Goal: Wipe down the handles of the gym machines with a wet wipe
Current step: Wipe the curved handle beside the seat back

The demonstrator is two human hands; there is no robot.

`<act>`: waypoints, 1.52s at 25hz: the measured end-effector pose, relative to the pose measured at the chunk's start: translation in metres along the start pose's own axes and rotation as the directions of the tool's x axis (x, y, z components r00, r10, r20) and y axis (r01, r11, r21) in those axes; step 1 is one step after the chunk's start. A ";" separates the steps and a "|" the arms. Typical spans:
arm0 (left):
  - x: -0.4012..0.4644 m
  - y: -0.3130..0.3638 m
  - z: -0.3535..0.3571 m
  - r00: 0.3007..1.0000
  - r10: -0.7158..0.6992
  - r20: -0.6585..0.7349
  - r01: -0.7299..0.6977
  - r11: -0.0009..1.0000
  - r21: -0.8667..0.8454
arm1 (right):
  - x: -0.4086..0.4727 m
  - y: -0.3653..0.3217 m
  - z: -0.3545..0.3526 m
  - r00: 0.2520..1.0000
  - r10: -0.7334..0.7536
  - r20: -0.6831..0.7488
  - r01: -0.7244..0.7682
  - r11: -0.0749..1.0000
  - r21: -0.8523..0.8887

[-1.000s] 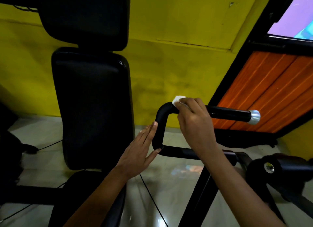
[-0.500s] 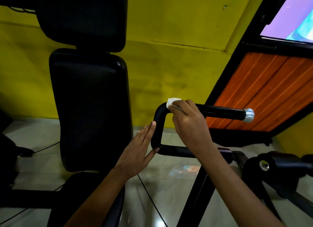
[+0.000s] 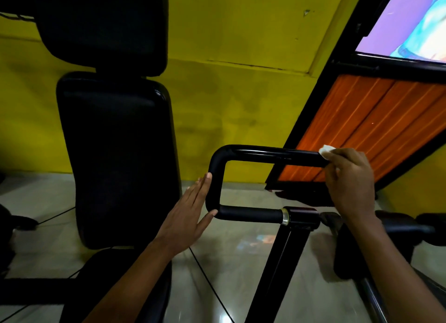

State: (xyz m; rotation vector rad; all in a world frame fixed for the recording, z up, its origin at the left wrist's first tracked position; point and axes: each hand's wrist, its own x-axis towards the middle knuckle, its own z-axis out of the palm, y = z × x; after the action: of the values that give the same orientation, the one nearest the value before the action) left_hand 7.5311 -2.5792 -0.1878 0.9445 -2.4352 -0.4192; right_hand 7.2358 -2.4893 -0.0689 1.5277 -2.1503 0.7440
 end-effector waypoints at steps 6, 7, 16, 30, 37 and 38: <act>0.000 0.000 0.002 1.000 -0.001 -0.021 0.001 1.000 -0.002 | 0.016 -0.015 0.002 0.998 0.055 0.025 -0.054 0.998 -0.026; 0.000 0.001 0.002 1.000 0.001 -0.021 -0.002 1.000 -0.011 | 0.018 -0.020 0.003 0.999 0.024 0.044 -0.023 1.000 -0.018; -0.003 0.001 0.005 0.995 0.034 -0.089 -0.038 0.998 -0.044 | 0.027 -0.026 0.003 0.991 -0.069 0.111 0.072 0.997 -0.027; 0.002 -0.006 0.007 0.995 0.076 -0.067 -0.070 0.993 0.100 | 0.046 -0.093 0.013 0.949 -0.229 0.217 0.207 0.971 0.118; 0.003 -0.009 0.005 0.997 0.079 -0.024 -0.073 0.981 0.179 | 0.038 -0.093 0.008 0.943 -0.278 0.184 0.255 0.957 0.137; 0.004 -0.009 0.005 0.996 0.085 -0.027 -0.078 0.980 0.184 | 0.043 -0.100 0.013 0.946 -0.263 0.191 0.243 0.962 0.123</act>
State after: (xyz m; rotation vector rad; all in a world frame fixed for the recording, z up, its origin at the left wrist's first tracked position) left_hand 7.5311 -2.5875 -0.1944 0.9137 -2.5029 -0.1512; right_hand 7.3160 -2.5545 -0.0343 1.9652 -2.0256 0.6343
